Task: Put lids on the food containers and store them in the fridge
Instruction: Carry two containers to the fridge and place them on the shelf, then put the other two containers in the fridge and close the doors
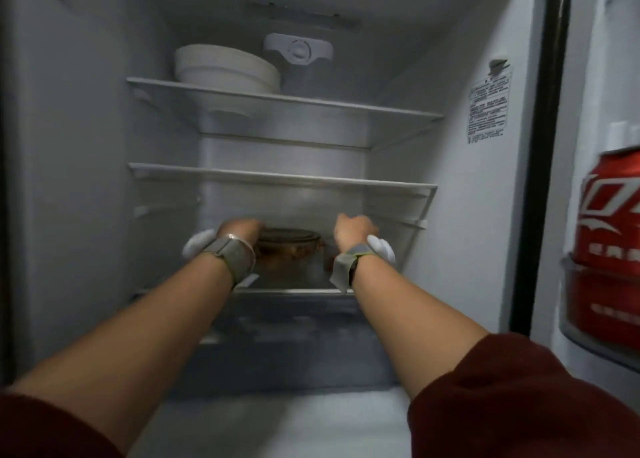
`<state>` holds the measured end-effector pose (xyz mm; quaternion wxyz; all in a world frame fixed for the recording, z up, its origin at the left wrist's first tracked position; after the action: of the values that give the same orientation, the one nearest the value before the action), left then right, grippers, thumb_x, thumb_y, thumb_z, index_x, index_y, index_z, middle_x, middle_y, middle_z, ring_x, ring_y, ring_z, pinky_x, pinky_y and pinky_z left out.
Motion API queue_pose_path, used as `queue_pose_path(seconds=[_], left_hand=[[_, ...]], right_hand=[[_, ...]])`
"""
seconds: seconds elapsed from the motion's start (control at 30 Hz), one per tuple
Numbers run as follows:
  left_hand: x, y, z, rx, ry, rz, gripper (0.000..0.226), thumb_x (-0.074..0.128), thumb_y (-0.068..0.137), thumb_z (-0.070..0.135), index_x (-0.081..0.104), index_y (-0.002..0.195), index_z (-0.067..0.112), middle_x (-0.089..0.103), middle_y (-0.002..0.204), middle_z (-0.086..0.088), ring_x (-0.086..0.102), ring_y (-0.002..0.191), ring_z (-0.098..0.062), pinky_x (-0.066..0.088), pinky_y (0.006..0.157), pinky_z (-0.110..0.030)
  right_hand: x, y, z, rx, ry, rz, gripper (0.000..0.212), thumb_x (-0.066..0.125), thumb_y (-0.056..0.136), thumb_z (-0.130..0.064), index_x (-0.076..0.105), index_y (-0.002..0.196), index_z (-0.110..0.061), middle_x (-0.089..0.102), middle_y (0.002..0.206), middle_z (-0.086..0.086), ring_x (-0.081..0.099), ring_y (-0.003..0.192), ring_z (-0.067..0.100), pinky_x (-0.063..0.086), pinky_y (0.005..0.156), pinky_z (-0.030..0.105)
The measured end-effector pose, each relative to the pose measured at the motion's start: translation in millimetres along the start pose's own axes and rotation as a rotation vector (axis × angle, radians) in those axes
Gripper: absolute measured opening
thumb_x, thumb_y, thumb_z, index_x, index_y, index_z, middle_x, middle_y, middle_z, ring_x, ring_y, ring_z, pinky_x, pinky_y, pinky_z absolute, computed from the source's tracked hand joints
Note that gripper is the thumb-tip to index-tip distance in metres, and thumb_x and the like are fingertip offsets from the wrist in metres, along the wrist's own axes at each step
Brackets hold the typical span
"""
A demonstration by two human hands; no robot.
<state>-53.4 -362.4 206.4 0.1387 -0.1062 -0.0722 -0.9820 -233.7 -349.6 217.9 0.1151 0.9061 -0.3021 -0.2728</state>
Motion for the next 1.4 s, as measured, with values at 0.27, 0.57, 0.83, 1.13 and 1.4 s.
queue_pose_path(seconds=[0.27,0.57,0.83,1.13,1.4], left_hand=[[-121,-159,61,0.378,0.314,0.317,0.016,0.059,0.076,0.009,0.073,0.071,0.015,0.071,0.056,0.006,0.067,0.063,-0.004,0.052,0.066,-0.028],[-249,-438,120,0.976,0.863,0.611,0.024,0.059,0.079,0.022,0.07,0.098,0.011,0.07,0.089,0.001,0.064,0.074,0.006,0.047,0.066,-0.005],[-461,-590,110,0.559,1.396,1.182,0.051,0.044,0.076,0.044,0.067,0.105,0.01,0.069,0.105,-0.009,0.063,0.096,-0.023,0.048,0.087,-0.034],[-692,-766,32,-0.257,1.639,1.028,0.052,0.043,0.086,0.055,0.056,0.121,0.02,0.06,0.123,0.001,0.055,0.11,-0.019,0.046,0.093,-0.033],[-848,-898,18,-0.636,1.467,1.069,0.048,0.047,0.09,0.048,0.049,0.13,0.021,0.051,0.132,0.004,0.047,0.122,-0.014,0.042,0.101,-0.03]], right_hand=[[-1,-145,-91,-0.76,-0.119,-0.249,0.029,0.054,0.088,-0.022,0.066,0.113,-0.012,0.065,0.119,0.013,0.059,0.111,0.034,0.048,0.088,0.036],[-65,-378,-150,-1.601,0.53,-0.251,0.03,0.051,0.081,-0.023,0.069,0.1,-0.01,0.067,0.101,0.01,0.062,0.092,0.03,0.054,0.078,0.037],[-54,-620,-179,-1.883,0.434,-0.838,0.032,0.052,0.094,-0.03,0.059,0.123,-0.019,0.059,0.121,-0.001,0.054,0.111,0.019,0.05,0.085,0.039],[40,-923,-236,-1.855,-0.006,-1.403,0.048,0.056,0.093,-0.038,0.05,0.135,-0.017,0.053,0.135,0.009,0.053,0.121,0.027,0.043,0.1,0.037],[120,-1125,-234,-1.764,-0.207,-1.728,0.05,0.06,0.09,-0.039,0.052,0.134,-0.016,0.057,0.132,0.01,0.054,0.121,0.027,0.043,0.097,0.033]])
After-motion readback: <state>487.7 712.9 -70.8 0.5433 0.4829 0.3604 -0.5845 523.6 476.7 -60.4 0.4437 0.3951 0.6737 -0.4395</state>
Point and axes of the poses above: each hand's wrist, its own y-axis towards the middle knuckle, its own x-axis out of the palm, z = x × y, the point moved 1 cm from there along y, towards the middle knuckle
